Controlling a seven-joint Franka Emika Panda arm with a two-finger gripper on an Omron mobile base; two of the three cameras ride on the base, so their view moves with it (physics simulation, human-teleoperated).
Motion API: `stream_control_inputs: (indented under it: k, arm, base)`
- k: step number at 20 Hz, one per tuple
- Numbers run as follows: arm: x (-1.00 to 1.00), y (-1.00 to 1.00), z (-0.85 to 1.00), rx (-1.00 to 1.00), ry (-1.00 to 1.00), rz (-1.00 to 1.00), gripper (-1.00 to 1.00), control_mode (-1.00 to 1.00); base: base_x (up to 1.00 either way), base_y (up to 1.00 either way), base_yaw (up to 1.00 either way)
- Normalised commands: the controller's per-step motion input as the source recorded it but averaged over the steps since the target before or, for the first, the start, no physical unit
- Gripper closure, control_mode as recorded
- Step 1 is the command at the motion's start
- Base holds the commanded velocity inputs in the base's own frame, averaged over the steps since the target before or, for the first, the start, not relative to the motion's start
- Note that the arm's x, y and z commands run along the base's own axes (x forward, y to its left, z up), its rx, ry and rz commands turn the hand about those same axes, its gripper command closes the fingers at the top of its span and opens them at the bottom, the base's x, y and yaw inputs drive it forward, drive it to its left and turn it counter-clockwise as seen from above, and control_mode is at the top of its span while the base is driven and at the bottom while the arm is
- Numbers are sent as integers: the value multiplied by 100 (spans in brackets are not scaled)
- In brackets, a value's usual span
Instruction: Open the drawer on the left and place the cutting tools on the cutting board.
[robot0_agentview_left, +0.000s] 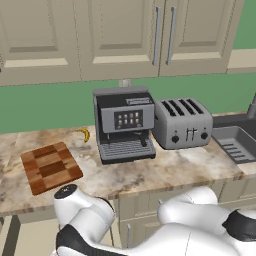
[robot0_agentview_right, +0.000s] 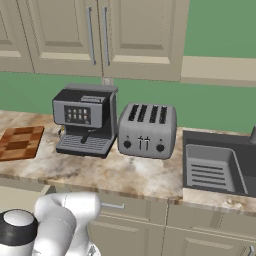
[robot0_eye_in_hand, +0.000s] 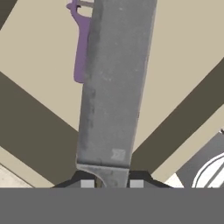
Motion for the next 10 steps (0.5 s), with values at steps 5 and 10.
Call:
stream_control_inputs:
  k: [5, 10]
  arm:
    - [15, -20, 26, 0, -1, 0, 100, -100]
    - [17, -25, 26, 0, -3, 0, 100, -100]
  base:
    - [0, 0, 0]
    - [0, 0, 0]
